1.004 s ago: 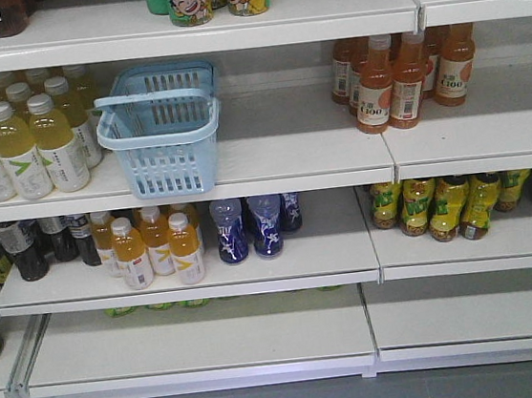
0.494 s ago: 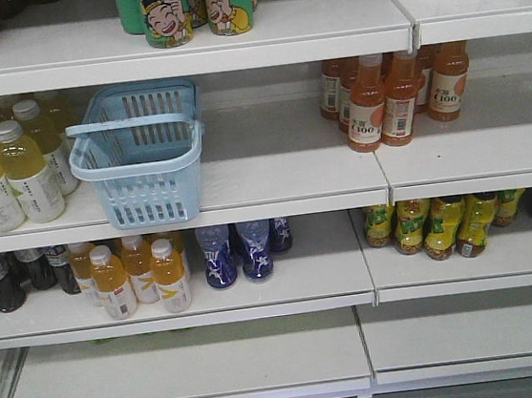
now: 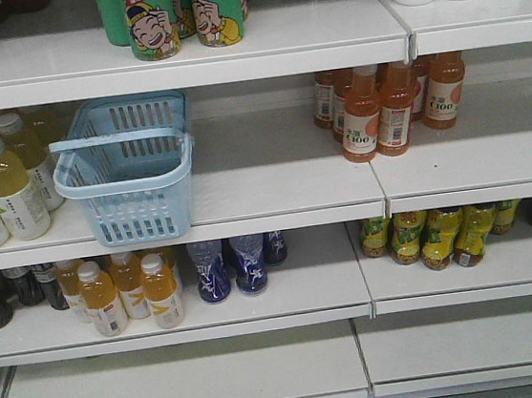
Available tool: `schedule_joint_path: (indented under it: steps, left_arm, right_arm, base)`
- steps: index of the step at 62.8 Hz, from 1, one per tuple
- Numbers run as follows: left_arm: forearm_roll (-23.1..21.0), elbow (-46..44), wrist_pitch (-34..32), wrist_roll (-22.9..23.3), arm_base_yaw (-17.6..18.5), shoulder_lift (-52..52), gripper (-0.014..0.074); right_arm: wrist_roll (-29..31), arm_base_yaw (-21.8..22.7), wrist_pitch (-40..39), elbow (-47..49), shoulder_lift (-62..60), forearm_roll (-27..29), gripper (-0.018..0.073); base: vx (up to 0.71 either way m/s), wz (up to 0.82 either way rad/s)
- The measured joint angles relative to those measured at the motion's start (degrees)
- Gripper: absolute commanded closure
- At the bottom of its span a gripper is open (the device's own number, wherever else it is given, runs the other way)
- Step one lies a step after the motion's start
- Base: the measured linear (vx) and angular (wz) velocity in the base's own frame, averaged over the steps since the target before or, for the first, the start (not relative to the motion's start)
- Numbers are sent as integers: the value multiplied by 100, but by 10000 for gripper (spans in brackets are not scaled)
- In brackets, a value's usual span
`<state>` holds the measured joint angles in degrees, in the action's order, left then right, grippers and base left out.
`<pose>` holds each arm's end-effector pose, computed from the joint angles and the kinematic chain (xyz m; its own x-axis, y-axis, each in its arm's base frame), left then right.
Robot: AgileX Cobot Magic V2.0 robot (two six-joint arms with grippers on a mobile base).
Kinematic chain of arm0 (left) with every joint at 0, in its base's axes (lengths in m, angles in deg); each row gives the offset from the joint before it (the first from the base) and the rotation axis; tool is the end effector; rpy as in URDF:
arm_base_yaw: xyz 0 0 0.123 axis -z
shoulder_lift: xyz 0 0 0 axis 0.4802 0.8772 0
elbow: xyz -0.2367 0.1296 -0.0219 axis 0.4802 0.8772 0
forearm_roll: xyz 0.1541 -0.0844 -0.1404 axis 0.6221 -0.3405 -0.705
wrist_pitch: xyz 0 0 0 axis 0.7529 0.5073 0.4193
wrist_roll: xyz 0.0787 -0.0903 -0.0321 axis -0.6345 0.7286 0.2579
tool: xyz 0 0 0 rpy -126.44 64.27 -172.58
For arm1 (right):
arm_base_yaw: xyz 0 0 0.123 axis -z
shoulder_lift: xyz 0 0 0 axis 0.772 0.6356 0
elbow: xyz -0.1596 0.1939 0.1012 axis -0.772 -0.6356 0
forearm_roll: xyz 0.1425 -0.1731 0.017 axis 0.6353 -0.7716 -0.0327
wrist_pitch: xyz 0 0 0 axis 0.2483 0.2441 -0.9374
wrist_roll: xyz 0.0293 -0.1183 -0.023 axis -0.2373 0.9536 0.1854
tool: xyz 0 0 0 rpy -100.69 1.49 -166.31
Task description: Place coke in basket with both arms
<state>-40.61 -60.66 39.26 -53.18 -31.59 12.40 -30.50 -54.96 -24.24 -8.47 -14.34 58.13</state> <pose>0.0774 0.0031 0.1941 -0.0253 0.0323 -0.9992 -0.0432 0.9985 0.0333 0.0768 0.0048 0.2018 0.0223 0.0542 -0.9983 -0.0694 0.9962 0.0526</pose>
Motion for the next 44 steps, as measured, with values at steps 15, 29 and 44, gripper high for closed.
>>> schedule_joint_path:
  steps: [15,29,44]
  left_arm:
    - [0,0,0,0,0,0,603]
    - [0,0,0,0,0,0,603]
    - [0,0,0,0,0,0,603]
  right_arm:
    - [0,0,0,0,0,0,564]
    - [0,0,0,0,0,0,564]
    - [0,0,0,0,0,0,564]
  base:
    - [3,-2]
    - [1,0]
    - [0,0]
